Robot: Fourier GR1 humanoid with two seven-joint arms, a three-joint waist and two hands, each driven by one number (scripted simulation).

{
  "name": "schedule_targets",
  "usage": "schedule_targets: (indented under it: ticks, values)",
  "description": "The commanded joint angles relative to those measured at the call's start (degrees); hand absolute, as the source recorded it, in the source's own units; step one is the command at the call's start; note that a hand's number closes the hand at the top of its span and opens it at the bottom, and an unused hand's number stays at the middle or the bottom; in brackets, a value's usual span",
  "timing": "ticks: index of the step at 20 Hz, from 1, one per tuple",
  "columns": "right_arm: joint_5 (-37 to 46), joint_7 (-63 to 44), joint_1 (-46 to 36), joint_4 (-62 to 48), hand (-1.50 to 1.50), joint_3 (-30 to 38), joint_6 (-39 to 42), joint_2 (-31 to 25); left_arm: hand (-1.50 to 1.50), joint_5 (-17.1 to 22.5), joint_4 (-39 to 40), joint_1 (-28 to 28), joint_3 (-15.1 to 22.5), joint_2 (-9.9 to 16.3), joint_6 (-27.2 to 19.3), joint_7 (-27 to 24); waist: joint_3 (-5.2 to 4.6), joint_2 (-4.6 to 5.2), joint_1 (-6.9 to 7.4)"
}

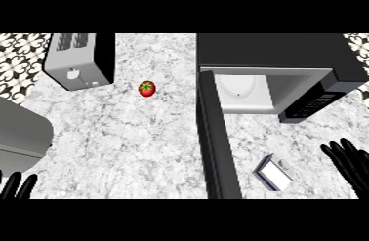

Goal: Pick up the milk, place it into the microwave and close the microwave

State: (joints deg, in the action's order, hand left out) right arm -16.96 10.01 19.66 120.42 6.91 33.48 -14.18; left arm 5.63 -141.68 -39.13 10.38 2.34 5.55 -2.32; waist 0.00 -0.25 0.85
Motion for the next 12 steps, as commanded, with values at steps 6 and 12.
schedule_targets:
  ticks: [6, 12]
  values:
    - [13.37, 8.24, -2.44, -14.98, -1.50, 1.09, -3.09, 3.57, -1.50, 7.95, -12.15, -12.41, -1.16, 1.77, 5.52, -3.12, 0.07, -0.10, 1.08]
    - [20.39, 17.58, -6.10, -29.09, -1.50, 2.64, -3.93, 1.79, -1.50, 7.21, -2.66, -14.31, -3.62, -0.18, 8.75, -13.90, 0.03, 0.00, 0.83]
